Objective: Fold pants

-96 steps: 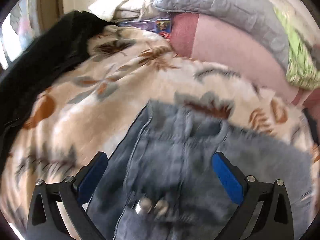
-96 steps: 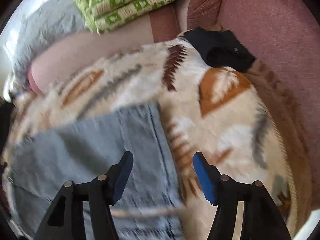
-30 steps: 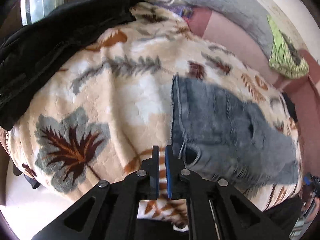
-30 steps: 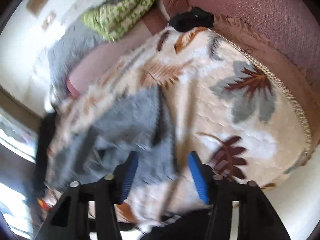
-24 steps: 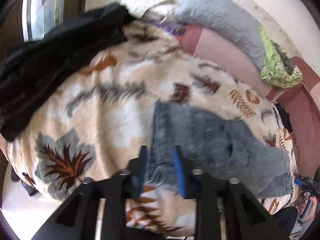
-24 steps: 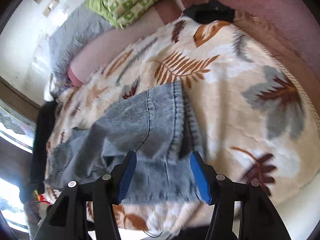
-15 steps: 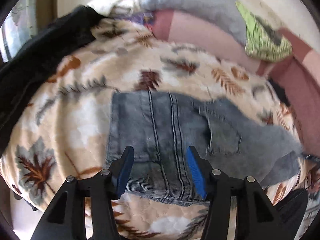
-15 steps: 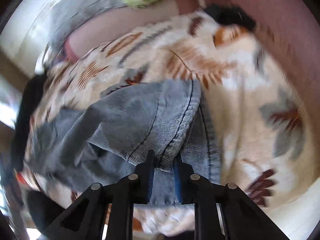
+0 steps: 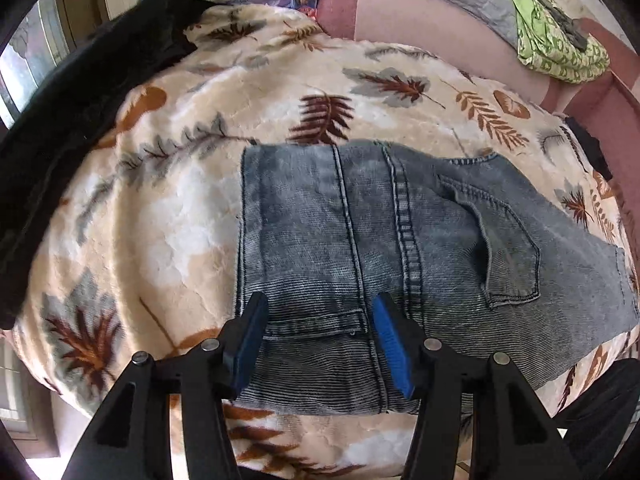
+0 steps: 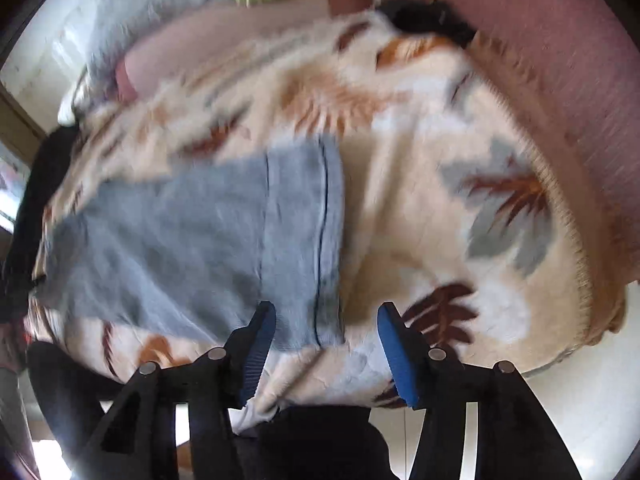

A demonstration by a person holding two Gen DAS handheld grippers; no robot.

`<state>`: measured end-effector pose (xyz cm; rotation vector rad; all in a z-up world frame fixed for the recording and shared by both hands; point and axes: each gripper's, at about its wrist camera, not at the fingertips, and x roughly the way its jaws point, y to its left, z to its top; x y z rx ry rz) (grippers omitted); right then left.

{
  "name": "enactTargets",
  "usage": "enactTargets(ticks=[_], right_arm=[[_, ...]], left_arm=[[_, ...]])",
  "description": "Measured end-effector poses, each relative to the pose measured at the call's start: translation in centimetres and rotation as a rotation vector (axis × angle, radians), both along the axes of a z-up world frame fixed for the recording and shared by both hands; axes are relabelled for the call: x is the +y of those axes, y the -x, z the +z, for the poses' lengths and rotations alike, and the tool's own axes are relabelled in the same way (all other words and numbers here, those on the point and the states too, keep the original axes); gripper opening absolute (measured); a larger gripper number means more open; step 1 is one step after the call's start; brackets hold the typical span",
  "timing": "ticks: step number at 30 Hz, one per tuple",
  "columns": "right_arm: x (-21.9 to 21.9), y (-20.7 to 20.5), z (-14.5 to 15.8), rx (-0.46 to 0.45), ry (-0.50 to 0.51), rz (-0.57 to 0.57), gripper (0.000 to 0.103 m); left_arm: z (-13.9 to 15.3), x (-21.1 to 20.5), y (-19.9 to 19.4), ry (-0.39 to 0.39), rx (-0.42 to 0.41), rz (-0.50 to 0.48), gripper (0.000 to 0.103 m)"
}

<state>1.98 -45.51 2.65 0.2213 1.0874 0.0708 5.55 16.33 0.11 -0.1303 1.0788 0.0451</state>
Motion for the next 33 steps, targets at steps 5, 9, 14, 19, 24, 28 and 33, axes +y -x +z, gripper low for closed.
enactTargets(ticks=[5, 9, 14, 19, 24, 28, 33], right_arm=[[2.1, -2.1, 1.4, -0.094, -0.171, 0.054, 0.065], [2.4, -5.0, -6.8, 0.177, -0.167, 0.023, 0.061], [3.1, -5.4, -2.3, 0.075, -0.155, 0.003, 0.056], [8.2, -8.1, 0.7, -0.019, -0.225, 0.125, 0.064], [10.2, -12.4, -5.3, 0.072, -0.255, 0.141, 0.065], [6.0, -13.5, -7.4, 0.063, -0.417, -0.049, 0.06], [3.5, -12.6, -5.1, -0.039, -0.497, -0.051, 0.069]], left_arm=[[1.9, -1.6, 0.2, 0.029, -0.077, -0.038, 0.063], [-3.1, -2.9, -1.2, -0.116, 0.118, -0.068, 0.07], [-0.5, -3.9, -1.0, -0.213, 0.066, -0.06, 0.071], [3.9, -5.8, -0.7, -0.076, -0.081, -0.086, 0.071], [0.0, -9.0, -2.4, -0.08, -0.019, -0.151, 0.071], [-2.7, -9.5, -2.4, -0.15, 0.003, -0.132, 0.076], [-0.5, -11.1, -1.9, -0.133, -0.067, -0.137, 0.076]])
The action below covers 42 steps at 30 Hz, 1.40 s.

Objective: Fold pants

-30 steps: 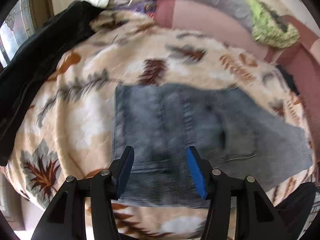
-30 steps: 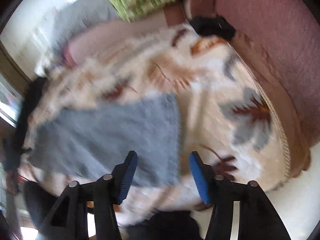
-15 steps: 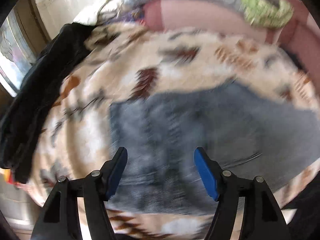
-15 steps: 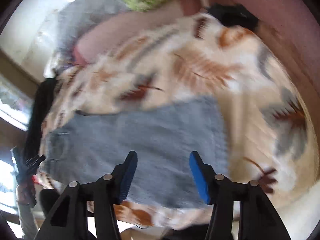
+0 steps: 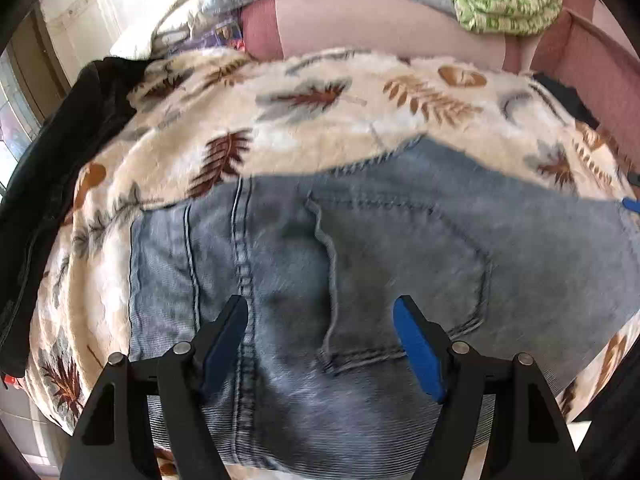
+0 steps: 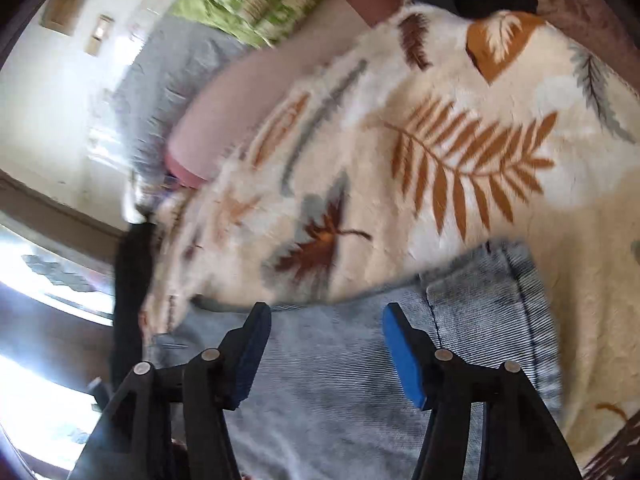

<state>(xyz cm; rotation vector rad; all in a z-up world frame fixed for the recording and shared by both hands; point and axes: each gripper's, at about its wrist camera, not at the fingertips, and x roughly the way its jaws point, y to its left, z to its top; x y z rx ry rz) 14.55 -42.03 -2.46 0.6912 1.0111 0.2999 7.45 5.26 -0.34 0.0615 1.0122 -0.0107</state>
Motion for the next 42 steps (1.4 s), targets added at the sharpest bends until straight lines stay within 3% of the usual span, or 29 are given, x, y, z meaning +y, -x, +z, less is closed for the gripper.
enactTargets(ticks=[1, 2, 3, 6, 7, 9, 12, 17, 19, 23, 31, 33, 35, 37, 39, 40, 42], right_arm=[[-0.5, -0.5, -1.5, 0.043, 0.068, -0.028, 0.076], [-1.0, -1.2, -3.4, 0.119, 0.109, -0.047, 0.076], [-2.0, -0.9, -3.9, 0.112, 0.061, -0.071, 0.072], [-3.3, 1.1, -1.0, 0.039, -0.004, -0.127, 0.071], [-3.8, 2.4, 0.4, 0.0, 0.008, -0.139, 0.071], [-4.8, 5.1, 2.1, -0.027, 0.014, -0.185, 0.072], [-6.0, 10.2, 2.5, -0.014, -0.085, -0.253, 0.072], [-5.1, 16.1, -2.0, 0.074, -0.305, -0.325, 0.072], [-4.5, 16.3, -4.3, 0.108, -0.351, -0.345, 0.072], [-5.1, 16.2, -5.8, 0.134, -0.389, -0.394, 0.072], [-6.8, 16.7, -5.5, 0.108, -0.364, -0.5, 0.072], [-6.6, 16.6, -5.5, 0.103, -0.341, -0.497, 0.072], [-6.7, 16.5, -5.6, 0.104, -0.335, -0.487, 0.071], [-6.8, 16.2, -5.6, 0.129, -0.296, -0.482, 0.049], [-7.1, 16.4, -5.9, 0.146, -0.274, -0.487, 0.034], [-7.1, 16.3, -5.8, 0.149, -0.248, -0.477, 0.027], [-6.8, 16.1, -5.6, 0.149, -0.207, -0.464, 0.024]], left_arm=[[0.1, -0.3, -0.1, 0.021, -0.003, -0.005, 0.076], [-0.2, -0.8, -0.6, 0.046, 0.004, -0.018, 0.077], [-1.0, -1.5, -1.2, 0.038, 0.03, -0.03, 0.077], [-2.5, -3.2, -1.7, -0.111, 0.053, -0.03, 0.077], [-2.0, -3.4, -1.4, -0.099, 0.024, -0.029, 0.077], [-0.5, -3.8, -0.9, -0.016, -0.015, -0.038, 0.077], [1.5, -5.3, -0.2, 0.071, -0.096, -0.059, 0.077], [2.3, -8.5, -0.1, 0.206, -0.136, -0.106, 0.077], [1.8, -10.8, 0.1, 0.22, -0.113, -0.142, 0.077], [1.0, -13.8, 0.8, 0.209, -0.076, -0.187, 0.077], [0.3, -16.9, -0.4, 0.239, -0.035, -0.145, 0.077], [-0.2, -17.6, -1.1, 0.216, -0.033, -0.123, 0.077], [-1.6, -18.7, -1.8, 0.161, 0.022, -0.119, 0.077], [-3.6, -20.4, -2.4, 0.058, 0.081, -0.157, 0.078], [-3.3, -21.5, -1.9, -0.018, 0.041, -0.183, 0.078], [-2.8, -21.7, -1.7, -0.02, 0.038, -0.19, 0.078], [-1.6, -21.7, -1.1, 0.041, 0.012, -0.204, 0.078]])
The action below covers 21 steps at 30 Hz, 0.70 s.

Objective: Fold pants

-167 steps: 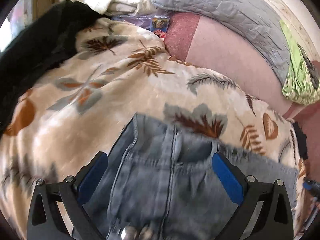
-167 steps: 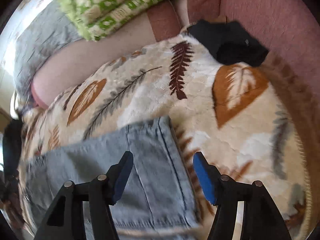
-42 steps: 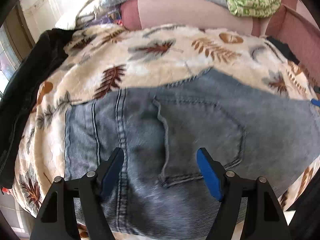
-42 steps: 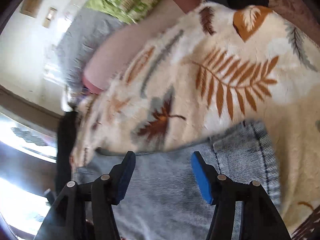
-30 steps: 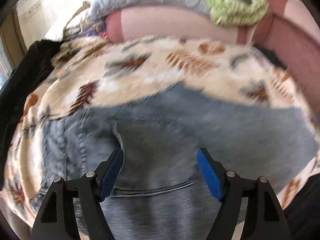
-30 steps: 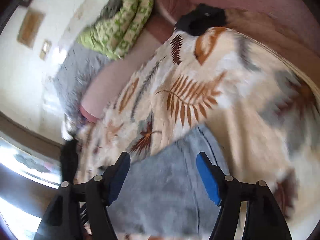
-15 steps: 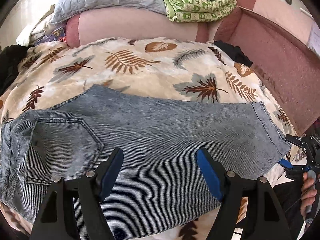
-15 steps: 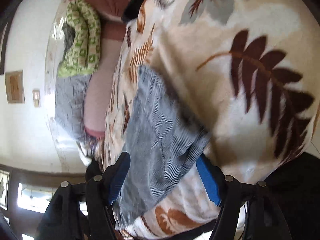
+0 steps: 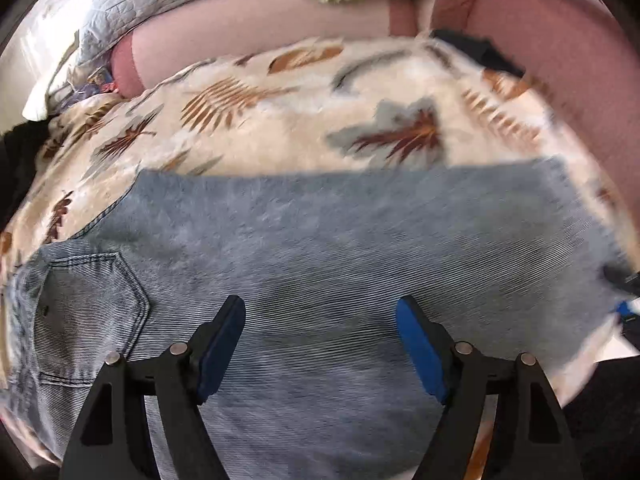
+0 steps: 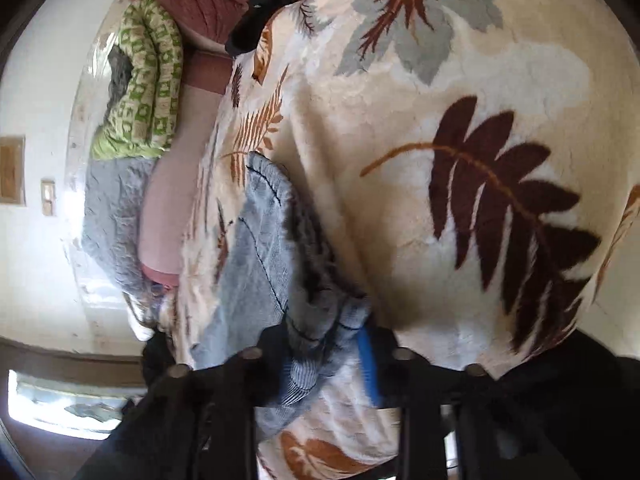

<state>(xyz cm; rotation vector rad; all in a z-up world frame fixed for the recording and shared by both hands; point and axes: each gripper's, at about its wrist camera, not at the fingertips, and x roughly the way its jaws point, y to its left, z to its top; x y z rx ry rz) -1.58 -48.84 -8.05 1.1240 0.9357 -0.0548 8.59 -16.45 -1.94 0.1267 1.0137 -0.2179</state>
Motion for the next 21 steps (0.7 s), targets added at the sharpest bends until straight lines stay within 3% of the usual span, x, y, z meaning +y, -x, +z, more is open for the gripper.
enactTargets(ticks=[2, 4, 5, 7, 9, 11, 13, 15, 16, 17, 21], right_arm=[[0.5, -0.3, 0.5, 0.002, 0.056, 0.018, 0.023], [1.2, -0.7, 1.2, 0.006, 0.116, 0.037, 0.022], [1.5, -0.9, 1.6, 0.007, 0.146, 0.049, 0.021], [2.0, -1.2, 2.5, 0.005, 0.199, 0.067, 0.021], [2.6, -1.5, 3.5, -0.002, 0.257, 0.091, 0.021], [2.8, -1.7, 3.8, 0.002, 0.273, 0.098, 0.021], [3.2, -2.0, 4.1, 0.011, 0.302, 0.104, 0.021], [3.7, -2.2, 4.7, 0.005, 0.335, 0.12, 0.021], [4.0, -2.3, 5.2, -0.001, 0.354, 0.128, 0.02], [4.6, -2.6, 6.0, -0.013, 0.381, 0.14, 0.017], [8.1, -3.5, 9.8, -0.087, 0.493, 0.204, 0.017]], left_arm=[[0.4, -0.3, 0.2, -0.005, -0.026, -0.002, 0.078], [-1.2, -1.0, -0.2, -0.053, 0.009, -0.006, 0.079], [-2.6, -1.6, -0.5, -0.095, 0.045, -0.022, 0.084], [-2.5, -2.2, 0.0, -0.18, -0.038, -0.04, 0.091], [-1.0, -2.2, 0.0, -0.136, -0.013, -0.045, 0.089], [0.6, -1.9, 0.1, -0.019, -0.036, -0.053, 0.089], [0.1, -2.3, -0.7, -0.035, -0.028, -0.045, 0.089], [-3.3, -3.5, -2.0, -0.112, 0.075, -0.077, 0.092], [-3.1, -3.6, -1.9, -0.116, 0.019, -0.08, 0.099], [-2.7, -3.5, -2.0, -0.114, 0.021, -0.082, 0.099], [-1.2, -0.8, -2.7, 0.049, 0.086, -0.032, 0.096]])
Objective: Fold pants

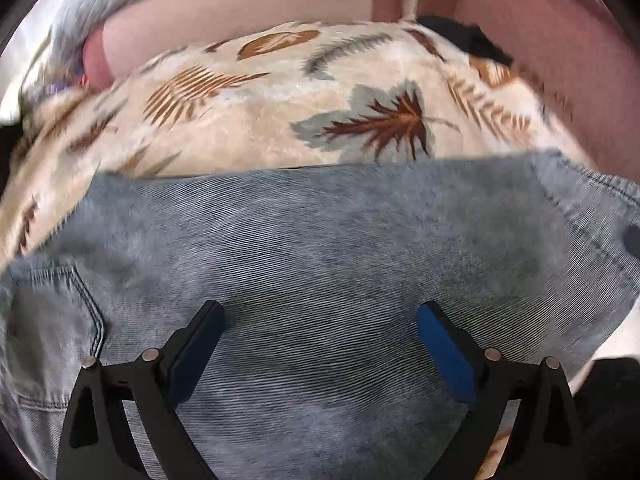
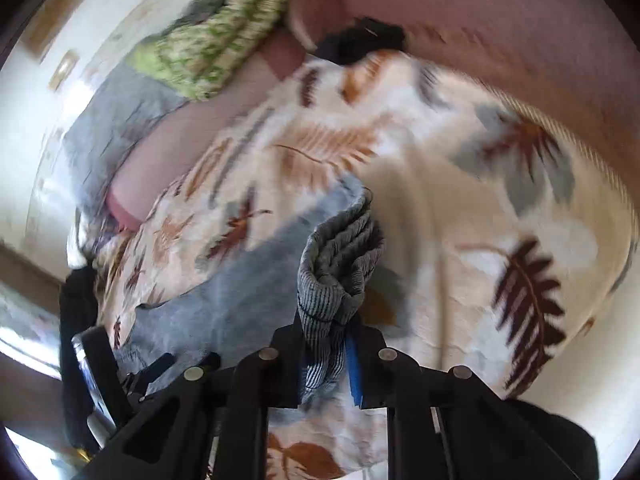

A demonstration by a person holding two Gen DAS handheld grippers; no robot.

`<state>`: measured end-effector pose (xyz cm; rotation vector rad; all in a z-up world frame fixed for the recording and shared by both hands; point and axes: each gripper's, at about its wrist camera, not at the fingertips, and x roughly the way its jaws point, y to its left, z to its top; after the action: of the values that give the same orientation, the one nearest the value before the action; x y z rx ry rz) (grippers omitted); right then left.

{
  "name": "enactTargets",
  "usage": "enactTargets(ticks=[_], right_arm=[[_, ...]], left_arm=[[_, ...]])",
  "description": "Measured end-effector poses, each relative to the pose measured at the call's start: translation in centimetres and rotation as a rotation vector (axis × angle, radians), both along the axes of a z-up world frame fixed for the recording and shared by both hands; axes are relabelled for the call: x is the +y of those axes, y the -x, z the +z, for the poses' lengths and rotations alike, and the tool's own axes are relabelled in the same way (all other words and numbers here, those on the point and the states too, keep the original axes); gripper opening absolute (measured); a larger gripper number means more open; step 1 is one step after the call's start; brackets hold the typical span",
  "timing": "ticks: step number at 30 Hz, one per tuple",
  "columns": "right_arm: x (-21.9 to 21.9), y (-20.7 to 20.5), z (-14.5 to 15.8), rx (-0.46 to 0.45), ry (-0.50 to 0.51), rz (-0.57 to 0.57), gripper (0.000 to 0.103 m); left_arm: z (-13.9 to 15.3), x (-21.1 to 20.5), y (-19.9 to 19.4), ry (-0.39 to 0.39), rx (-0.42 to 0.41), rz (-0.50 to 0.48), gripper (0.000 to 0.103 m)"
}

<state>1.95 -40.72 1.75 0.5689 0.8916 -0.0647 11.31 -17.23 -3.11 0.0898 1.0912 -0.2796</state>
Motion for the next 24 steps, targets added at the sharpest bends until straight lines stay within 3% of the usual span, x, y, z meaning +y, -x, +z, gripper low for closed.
enactTargets(ticks=[6, 9, 11, 13, 15, 17, 18, 19, 24], right_arm=[[10.7, -1.3, 4.6, -0.143, 0.157, 0.235, 0.017], [18.1, -1.1, 4.7, -0.182, 0.228, 0.406, 0.017], [22.2, -1.0, 3.1, -0.171, 0.251, 0.507, 0.017], [25.9, -1.4, -0.6, -0.107, 0.255, 0.601, 0.021], [28.4, -1.9, -5.2, 0.003, 0.248, 0.706, 0.034], [28.4, -0.6, -4.9, -0.092, 0.247, 0.705, 0.042], [27.9, -0.3, -4.5, -0.092, 0.196, 0.721, 0.059], [26.9, 0.0, -3.7, -0.098, 0.113, 0.718, 0.063], [18.1, 0.9, -1.7, -0.145, -0.09, 0.494, 0.066]], left_arm=[[3.5, 9.3, 1.3, 0.21, -0.047, 0.198, 0.096], [5.3, 15.2, 2.4, 0.252, -0.097, 0.307, 0.096], [5.9, 18.4, 3.4, 0.254, -0.13, 0.369, 0.096], [6.5, 21.1, 4.4, 0.243, -0.153, 0.414, 0.096], [6.8, 22.7, 5.5, 0.227, -0.164, 0.442, 0.096], [7.1, 23.0, 6.1, 0.234, -0.161, 0.432, 0.096], [7.2, 23.0, 6.3, 0.239, -0.164, 0.424, 0.096], [7.4, 22.5, 6.5, 0.245, -0.165, 0.41, 0.096], [8.5, 17.8, 6.0, 0.361, -0.151, 0.256, 0.096]])
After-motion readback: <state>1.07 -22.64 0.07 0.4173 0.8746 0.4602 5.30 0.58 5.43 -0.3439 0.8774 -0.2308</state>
